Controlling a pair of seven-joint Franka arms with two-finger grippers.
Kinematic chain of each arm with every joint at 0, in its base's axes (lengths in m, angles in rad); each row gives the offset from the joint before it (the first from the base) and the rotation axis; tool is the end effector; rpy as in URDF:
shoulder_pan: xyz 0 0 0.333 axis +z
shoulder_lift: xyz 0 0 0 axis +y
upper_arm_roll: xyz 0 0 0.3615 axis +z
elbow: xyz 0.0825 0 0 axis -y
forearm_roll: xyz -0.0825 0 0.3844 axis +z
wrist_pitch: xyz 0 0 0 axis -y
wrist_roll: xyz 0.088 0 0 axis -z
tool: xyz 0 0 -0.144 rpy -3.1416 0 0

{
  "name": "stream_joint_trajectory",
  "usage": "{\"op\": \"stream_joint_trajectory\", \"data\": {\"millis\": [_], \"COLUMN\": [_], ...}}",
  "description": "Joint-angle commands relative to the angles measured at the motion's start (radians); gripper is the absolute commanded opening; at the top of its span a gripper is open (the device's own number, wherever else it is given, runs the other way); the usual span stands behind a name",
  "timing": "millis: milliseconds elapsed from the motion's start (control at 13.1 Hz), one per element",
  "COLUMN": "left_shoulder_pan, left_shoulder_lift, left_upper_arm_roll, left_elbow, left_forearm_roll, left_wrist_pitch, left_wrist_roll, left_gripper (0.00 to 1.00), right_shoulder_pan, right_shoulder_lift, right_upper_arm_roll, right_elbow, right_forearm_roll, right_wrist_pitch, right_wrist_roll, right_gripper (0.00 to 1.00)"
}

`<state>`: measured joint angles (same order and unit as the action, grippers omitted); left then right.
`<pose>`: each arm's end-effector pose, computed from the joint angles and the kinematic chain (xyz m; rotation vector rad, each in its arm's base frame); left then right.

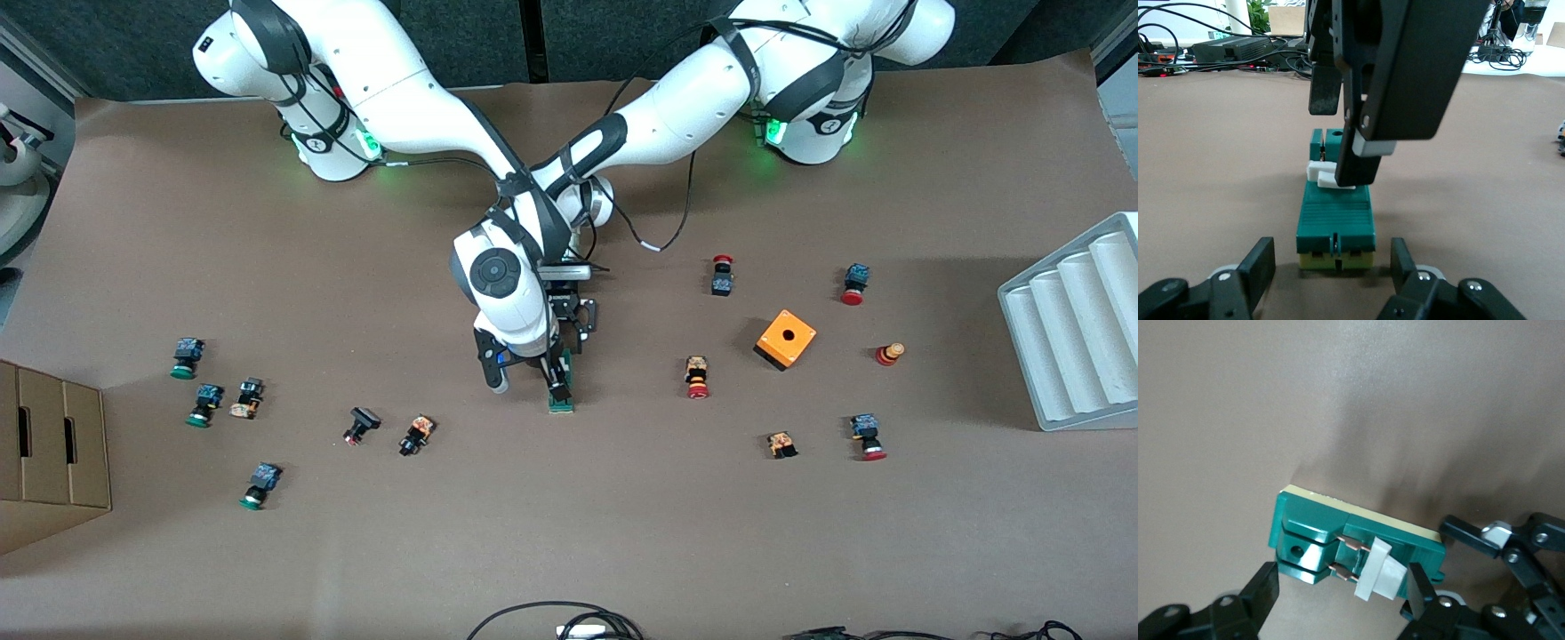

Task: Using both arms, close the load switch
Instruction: 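Push the white toggle with the right gripper toward the switch end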

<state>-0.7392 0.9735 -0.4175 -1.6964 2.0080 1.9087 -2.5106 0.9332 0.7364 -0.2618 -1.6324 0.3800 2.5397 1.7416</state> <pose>0.3997 -0.5793 0.0781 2.5961 0.0302 1.7535 0.5634 0.4881 0.2154 -2.3429 1.7436 -0.0018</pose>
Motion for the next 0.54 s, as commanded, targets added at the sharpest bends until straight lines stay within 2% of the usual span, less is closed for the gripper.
{"op": "stream_joint_trajectory", "data": {"millis": [0,459], "left_shoulder_pan": [-0.008,-0.009], "left_shoulder_lift": [0.011,0.014], "left_upper_arm_roll": [0.016,0.016], "left_elbow": [0.014,0.014], "left_forearm_roll": [0.011,0.011], "left_wrist_pitch": [-0.013,-0.013], "left_wrist_roll": [-0.02,-0.02], "left_gripper": [0.78,0.78], "right_shoulder_pan": [0.012,0.019], "right_shoulder_lift": [-0.008,-0.003], "right_upper_arm_roll": [-0.004,-0.002], "right_elbow": [-0.03,-0.029], "right_forearm_roll": [0.033,0.034], "right_wrist_pitch": [0.033,0.059], "right_wrist_roll": [-0.011,-0.008], "right_gripper": [0.87,0.86]}}
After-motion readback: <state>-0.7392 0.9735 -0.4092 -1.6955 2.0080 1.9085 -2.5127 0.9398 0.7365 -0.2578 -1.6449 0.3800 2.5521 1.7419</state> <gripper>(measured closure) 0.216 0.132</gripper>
